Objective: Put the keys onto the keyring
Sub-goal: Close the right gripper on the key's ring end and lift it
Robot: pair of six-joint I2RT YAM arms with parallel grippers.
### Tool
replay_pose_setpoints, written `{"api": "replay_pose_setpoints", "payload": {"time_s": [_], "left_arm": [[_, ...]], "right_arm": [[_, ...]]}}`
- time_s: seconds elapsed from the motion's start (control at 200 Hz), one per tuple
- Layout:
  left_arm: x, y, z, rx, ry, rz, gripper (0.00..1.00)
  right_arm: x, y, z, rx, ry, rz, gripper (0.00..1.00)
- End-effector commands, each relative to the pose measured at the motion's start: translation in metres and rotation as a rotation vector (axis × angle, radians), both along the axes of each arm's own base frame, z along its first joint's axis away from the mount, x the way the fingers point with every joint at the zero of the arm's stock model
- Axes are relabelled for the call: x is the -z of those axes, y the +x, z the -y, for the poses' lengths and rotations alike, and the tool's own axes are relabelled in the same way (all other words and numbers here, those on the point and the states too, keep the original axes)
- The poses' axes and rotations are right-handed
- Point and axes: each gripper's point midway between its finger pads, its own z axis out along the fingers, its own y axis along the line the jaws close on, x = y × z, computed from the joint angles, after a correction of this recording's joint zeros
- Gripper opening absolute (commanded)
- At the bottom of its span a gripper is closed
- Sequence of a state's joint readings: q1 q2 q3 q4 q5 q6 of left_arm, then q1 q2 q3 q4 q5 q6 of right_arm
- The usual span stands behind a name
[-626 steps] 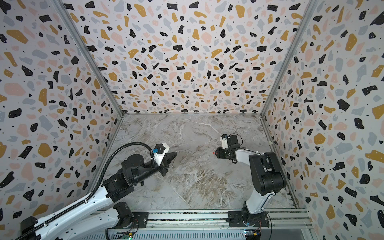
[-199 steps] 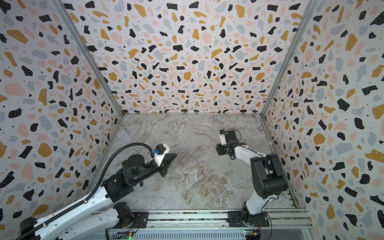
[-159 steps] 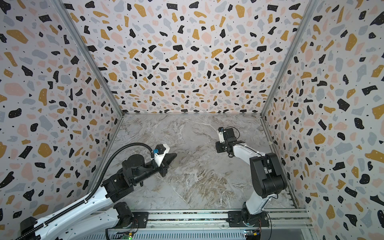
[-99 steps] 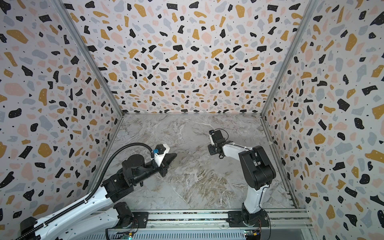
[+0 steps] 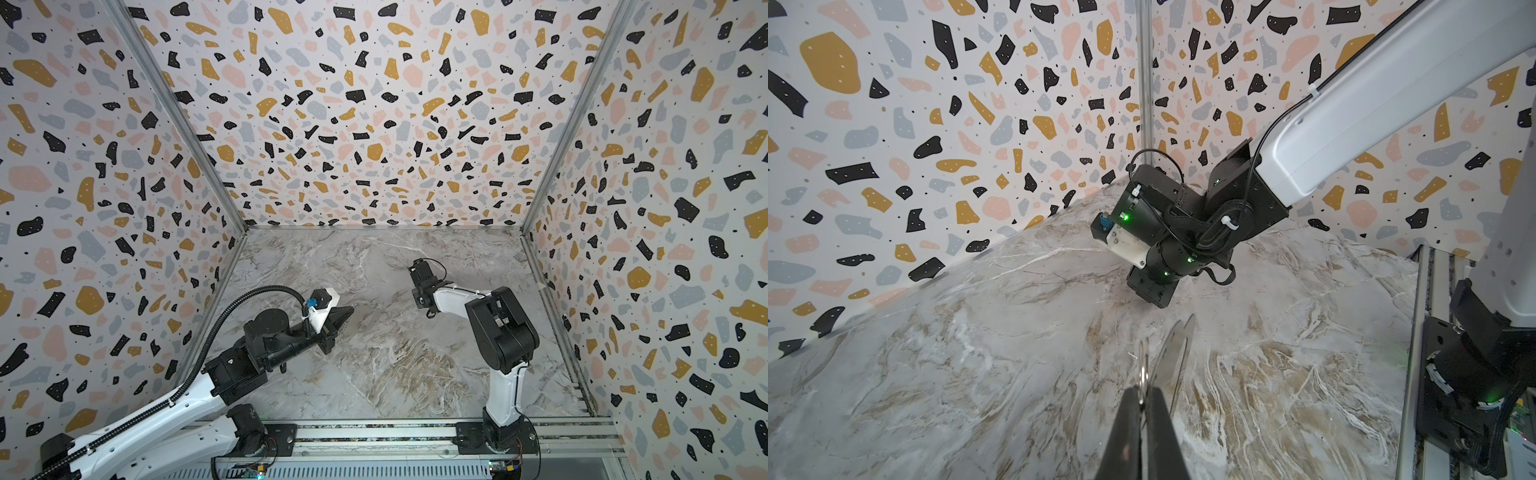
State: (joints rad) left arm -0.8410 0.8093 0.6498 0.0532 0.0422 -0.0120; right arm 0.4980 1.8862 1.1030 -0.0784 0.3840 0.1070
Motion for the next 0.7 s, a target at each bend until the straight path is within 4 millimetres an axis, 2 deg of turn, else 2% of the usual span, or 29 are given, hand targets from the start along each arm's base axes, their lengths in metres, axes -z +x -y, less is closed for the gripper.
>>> {"api": "replay_pose_setpoints", "payload": {"time_s": [0.0,0.325,0.696], "left_arm": [[-0.021,0.0,0.0,-0.003,-0.052,0.056,0.0],[-0.023,-0.002,-0.002,-0.002,-0.053,0.058,0.0],[-0.026,-0.002,-0.002,-0.001,-0.051,0.063,0.0]], "right_arm": [[-0.009,0.008,0.002,0.037,-0.026,0.025,0.33],[0.002,0.013,0.003,0.046,-0.055,0.008,0.29],[0.006,0.015,0.006,0.058,-0.082,0.005,0.24]]}}
